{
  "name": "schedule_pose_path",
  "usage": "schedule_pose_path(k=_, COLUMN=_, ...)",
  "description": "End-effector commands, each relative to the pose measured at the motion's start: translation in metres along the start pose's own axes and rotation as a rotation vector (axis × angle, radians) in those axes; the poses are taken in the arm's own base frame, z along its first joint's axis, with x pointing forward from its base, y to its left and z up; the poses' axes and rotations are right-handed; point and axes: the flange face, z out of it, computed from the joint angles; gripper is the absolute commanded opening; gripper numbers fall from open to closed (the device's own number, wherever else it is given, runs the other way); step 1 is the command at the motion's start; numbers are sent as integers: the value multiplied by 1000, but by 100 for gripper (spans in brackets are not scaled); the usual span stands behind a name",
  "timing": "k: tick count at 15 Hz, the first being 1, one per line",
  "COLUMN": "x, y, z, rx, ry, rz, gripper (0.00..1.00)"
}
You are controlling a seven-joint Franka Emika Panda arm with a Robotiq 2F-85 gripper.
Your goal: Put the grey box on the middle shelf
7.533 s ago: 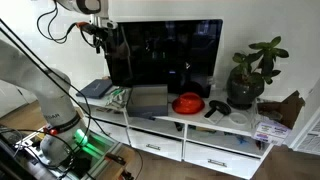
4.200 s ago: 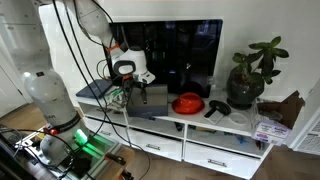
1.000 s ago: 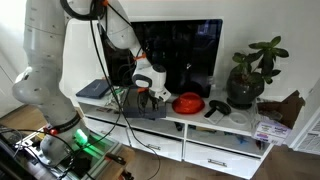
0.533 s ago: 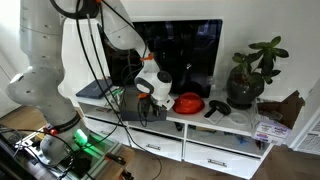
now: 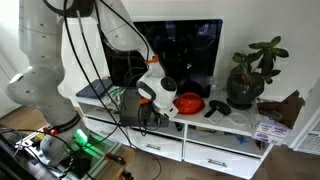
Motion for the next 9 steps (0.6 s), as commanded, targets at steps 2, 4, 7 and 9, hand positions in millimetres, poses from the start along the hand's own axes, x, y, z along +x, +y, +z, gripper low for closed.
schedule_pose_path(k=2, x=8, y=40, z=-35, rx=16, ry=63, rz=159, gripper=1)
schedule_pose_path(k=4, x=10, y=61, z=-48, rx=7, ry=106, rz=260, gripper=1)
schedule_pose_path(k=7, x=16, y=92, z=-62, rx=-21, ry=182, rz=400, gripper=1)
schedule_pose_path(k=9, x=20, y=107, z=-64, rx=-58, ry=238, rz=487, gripper=1)
